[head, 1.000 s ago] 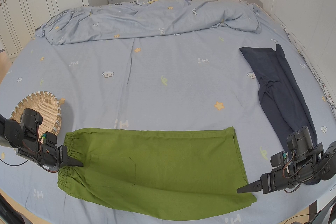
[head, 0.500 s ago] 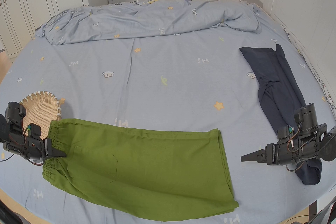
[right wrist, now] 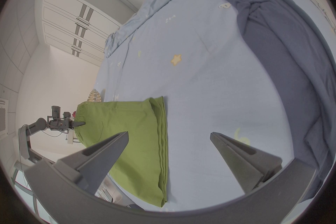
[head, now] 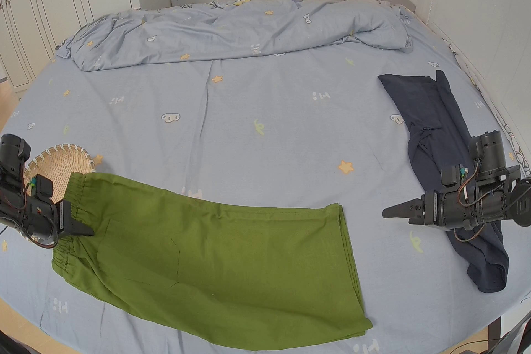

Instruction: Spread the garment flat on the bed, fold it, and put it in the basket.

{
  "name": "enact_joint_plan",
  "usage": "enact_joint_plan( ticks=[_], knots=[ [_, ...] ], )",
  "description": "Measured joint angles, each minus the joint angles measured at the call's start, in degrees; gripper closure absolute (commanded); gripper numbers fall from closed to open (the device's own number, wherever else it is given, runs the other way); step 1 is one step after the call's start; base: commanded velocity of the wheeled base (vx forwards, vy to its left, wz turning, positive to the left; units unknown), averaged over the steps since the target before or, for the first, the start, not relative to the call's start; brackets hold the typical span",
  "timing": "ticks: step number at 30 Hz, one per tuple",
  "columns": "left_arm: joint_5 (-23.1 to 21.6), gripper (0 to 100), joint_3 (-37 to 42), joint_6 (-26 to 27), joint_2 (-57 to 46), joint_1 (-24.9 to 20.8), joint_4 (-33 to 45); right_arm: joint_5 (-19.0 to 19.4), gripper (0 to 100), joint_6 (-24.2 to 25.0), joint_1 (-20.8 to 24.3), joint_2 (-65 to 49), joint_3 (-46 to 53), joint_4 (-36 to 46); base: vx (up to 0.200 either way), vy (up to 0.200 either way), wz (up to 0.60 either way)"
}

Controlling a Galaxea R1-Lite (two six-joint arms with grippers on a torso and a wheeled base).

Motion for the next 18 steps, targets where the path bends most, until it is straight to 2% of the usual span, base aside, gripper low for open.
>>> enact_joint_plan(
  ticks=[8, 13, 18],
  knots=[
    [7.74, 100, -4.52, -10.05, -4.78, -15.34, 1.30, -0.05, 0, -0.05, 0.16, 0.02, -1.84, 0.88, 0.000, 0.000, 0.00],
    [14.64, 100, -7.20, -17.25, -6.16, -27.23, 1.96, -0.05, 0, -0.02, 0.50, 0.02, -2.04, 1.15, 0.000, 0.000, 0.00],
    [19.21, 100, -12.82, -26.23, -6.21, -39.19, 5.44, -0.05, 0, 0.04, 0.68, 0.02, -2.17, 1.32, 0.000, 0.000, 0.00]
  ],
)
